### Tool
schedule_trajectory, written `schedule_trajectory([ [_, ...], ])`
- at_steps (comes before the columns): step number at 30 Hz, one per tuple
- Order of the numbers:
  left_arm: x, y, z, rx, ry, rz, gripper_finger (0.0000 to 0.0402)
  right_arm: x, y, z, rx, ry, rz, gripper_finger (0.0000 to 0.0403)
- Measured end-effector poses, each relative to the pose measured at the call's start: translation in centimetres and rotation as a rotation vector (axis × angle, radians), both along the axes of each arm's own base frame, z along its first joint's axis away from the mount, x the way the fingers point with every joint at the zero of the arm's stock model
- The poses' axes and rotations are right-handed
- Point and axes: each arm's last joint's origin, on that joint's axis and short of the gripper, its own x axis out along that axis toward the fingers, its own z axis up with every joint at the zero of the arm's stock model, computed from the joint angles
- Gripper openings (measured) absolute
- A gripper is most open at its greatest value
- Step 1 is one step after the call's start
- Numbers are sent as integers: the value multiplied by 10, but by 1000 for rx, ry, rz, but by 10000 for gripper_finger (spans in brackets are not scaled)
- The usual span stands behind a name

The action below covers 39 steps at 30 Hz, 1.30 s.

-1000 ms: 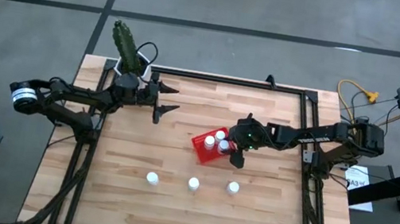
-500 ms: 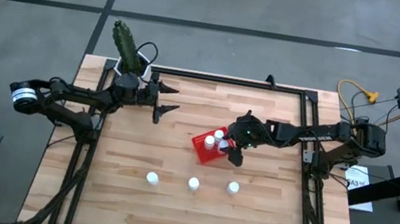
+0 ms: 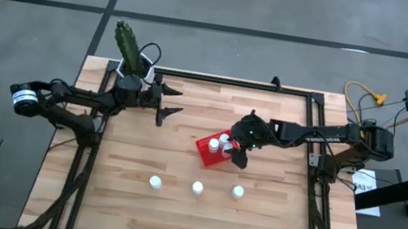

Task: Pick and place pill bottles into a basket
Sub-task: Put the white pill bottle into the red bin

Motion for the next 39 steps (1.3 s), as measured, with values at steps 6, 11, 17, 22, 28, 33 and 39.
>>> schedule_trajectory([
  [6,0,0,0,-19,-5,-8,267,4,0,20,-7,8,14,230],
  [11,0,-4,1,-1,-11,-137,267,6,2,37,15,-33,112,230],
  [17,-4,-9,8,14,-42,-205,267,3,10,53,81,-119,250,230],
  [22,-11,-15,15,37,-75,-233,267,-6,17,62,31,-230,296,230],
  [28,-20,-21,12,-7,-92,-262,267,-30,23,61,-64,-418,351,226],
  [33,-27,-26,12,-39,-112,-268,267,-53,27,44,-65,-518,337,224],
  [39,-29,-35,23,-9,-159,-323,267,-85,32,26,-78,-697,354,224],
])
